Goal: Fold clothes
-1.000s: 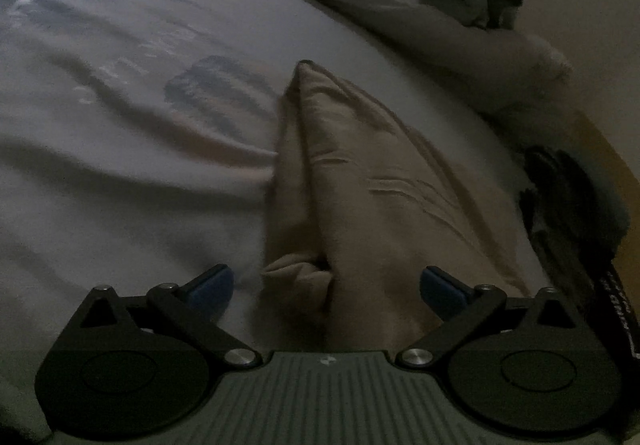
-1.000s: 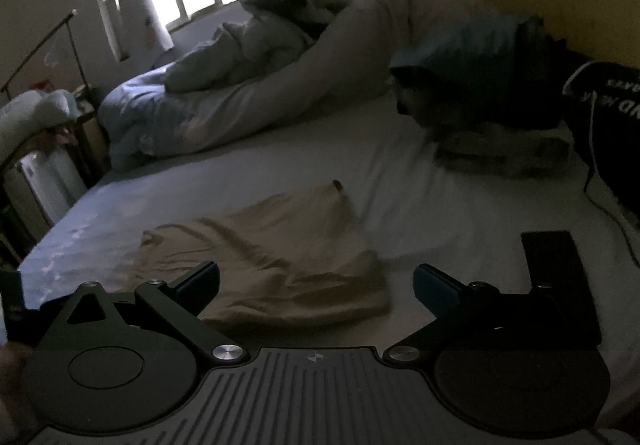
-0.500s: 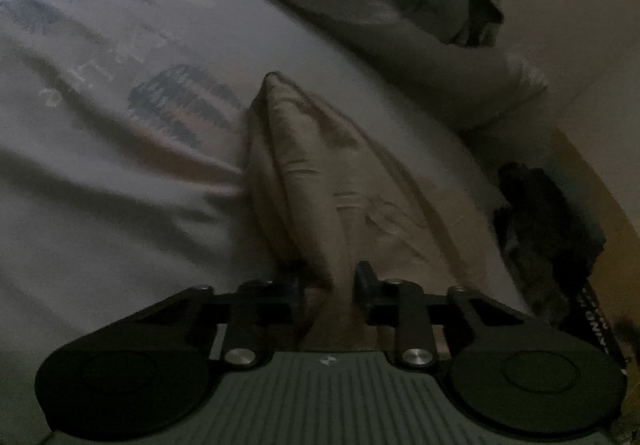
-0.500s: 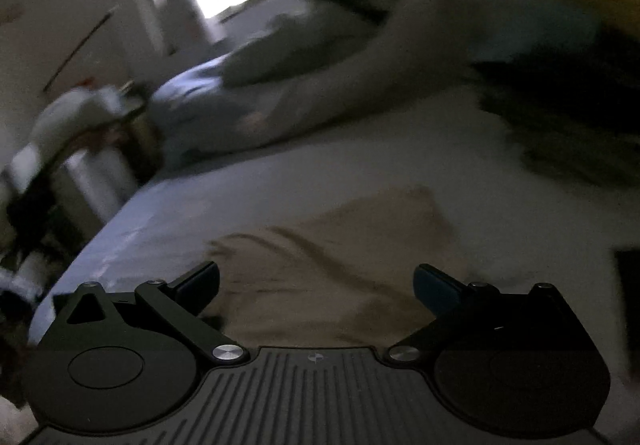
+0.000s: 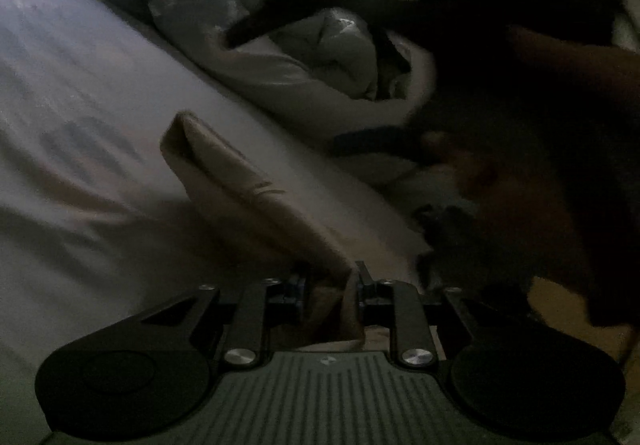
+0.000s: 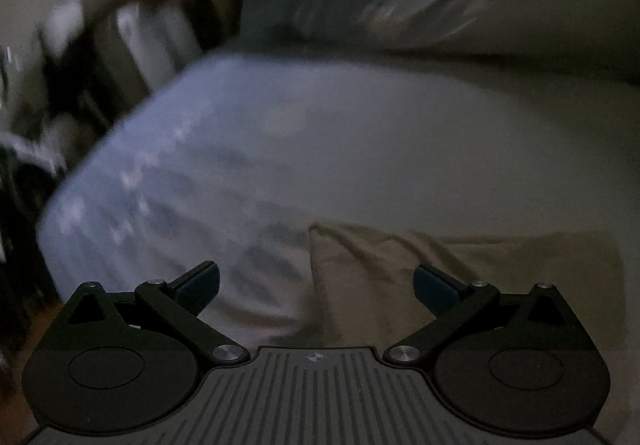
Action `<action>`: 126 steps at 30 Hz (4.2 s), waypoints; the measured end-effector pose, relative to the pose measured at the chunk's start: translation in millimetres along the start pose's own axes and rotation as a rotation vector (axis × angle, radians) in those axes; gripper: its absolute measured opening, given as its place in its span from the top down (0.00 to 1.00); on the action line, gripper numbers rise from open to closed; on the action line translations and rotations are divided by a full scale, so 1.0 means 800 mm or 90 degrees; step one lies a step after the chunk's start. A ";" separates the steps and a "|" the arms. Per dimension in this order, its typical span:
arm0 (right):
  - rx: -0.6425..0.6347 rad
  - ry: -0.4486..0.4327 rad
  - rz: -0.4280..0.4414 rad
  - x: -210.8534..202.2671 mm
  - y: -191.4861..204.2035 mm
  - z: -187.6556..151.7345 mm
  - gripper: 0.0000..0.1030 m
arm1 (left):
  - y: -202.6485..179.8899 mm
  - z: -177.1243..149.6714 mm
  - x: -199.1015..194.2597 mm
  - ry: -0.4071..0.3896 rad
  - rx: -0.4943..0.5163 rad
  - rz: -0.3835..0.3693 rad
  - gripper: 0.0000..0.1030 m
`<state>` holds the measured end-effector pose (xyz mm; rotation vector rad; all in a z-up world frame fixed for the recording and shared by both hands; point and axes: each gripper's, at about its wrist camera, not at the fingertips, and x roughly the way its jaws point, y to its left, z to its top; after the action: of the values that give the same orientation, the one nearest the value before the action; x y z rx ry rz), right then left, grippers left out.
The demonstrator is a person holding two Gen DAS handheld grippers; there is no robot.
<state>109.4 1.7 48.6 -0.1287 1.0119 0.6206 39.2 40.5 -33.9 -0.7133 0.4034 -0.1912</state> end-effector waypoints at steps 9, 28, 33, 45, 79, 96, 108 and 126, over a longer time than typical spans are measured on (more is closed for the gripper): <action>-0.192 0.153 -0.126 0.086 0.058 0.007 0.01 | 0.008 -0.001 0.001 -0.006 -0.040 -0.018 0.78; -0.161 0.164 -0.162 0.074 0.033 0.040 0.88 | -0.009 0.007 -0.019 -0.014 0.033 0.003 0.82; 0.026 0.020 -0.088 -0.036 -0.040 0.043 0.90 | -0.037 0.024 -0.031 -0.018 0.133 -0.024 0.83; 0.347 -0.333 0.100 -0.270 -0.163 -0.109 0.91 | -0.131 0.042 -0.064 0.001 0.315 -0.141 0.84; 0.455 -0.847 -0.056 -0.519 -0.468 -0.193 0.91 | -0.445 0.082 0.213 0.064 0.494 -0.433 0.86; 0.462 -0.875 -0.068 -0.459 -0.689 -0.067 0.91 | -0.493 0.112 0.373 0.111 0.424 -0.428 0.86; 0.467 -0.626 -0.158 -0.277 -0.819 0.151 0.90 | -0.365 0.148 0.574 0.206 0.298 -0.232 0.86; 0.434 -0.503 -0.282 -0.153 -0.810 0.172 0.03 | -0.223 0.109 0.665 0.239 0.292 -0.126 0.46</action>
<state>517.5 -530.9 108.2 0.4574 0.3531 -0.1190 552.1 -202.7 -11.2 -0.2602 0.6206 -0.5906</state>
